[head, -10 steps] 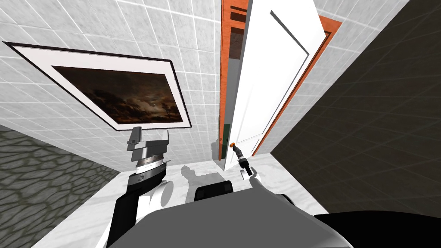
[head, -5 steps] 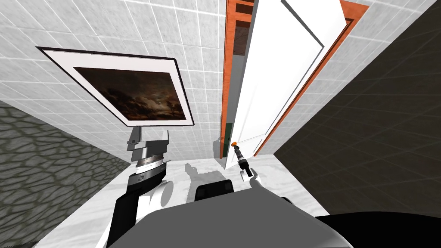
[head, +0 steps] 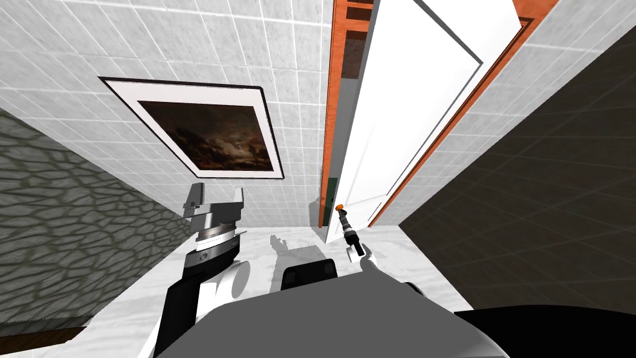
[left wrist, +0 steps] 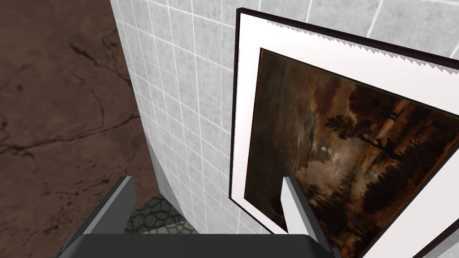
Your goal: Pull the door open
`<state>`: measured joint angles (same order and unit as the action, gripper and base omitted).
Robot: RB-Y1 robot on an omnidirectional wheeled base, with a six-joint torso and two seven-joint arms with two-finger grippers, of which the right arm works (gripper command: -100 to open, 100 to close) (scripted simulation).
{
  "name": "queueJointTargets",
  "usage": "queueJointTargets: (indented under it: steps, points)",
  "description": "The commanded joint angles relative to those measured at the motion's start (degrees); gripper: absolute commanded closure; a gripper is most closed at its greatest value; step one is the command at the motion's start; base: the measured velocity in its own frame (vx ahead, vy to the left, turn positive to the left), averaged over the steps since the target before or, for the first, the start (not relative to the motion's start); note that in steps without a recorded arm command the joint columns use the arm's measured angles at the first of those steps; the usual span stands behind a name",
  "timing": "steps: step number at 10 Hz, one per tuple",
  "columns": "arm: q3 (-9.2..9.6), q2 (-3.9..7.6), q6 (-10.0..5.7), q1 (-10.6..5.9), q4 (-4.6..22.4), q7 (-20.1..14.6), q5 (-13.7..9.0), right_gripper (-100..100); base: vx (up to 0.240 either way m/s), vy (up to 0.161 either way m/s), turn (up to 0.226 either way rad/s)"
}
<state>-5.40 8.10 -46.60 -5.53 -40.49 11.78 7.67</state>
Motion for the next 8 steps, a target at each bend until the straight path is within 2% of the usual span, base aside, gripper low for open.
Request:
queueJointTargets:
  steps: [1,3,4,5,6,8]
  points:
    - [0.79,-0.59,-0.59,-0.14,-0.24,-1.63,-0.32,100,-0.041,-0.025,0.094]
    - [1.47,-0.09,-0.65,-0.01,-0.14,-5.66,-2.52,100,-0.056,-0.02,0.165]
    - [1.47,-0.09,-0.65,-0.01,-0.14,-6.31,-2.52,100,-0.055,-0.02,0.083]
    - [1.82,0.17,-0.68,0.06,-0.08,-8.52,-3.67,100,-0.066,-0.023,0.107]
    - [1.38,0.01,-0.33,0.33,-0.58,-5.3,-2.75,-100,-0.058,-0.024,0.067]
    - [1.12,-0.03,-0.33,0.32,-0.51,-3.72,-2.5,-100,-0.029,-0.015,0.005]
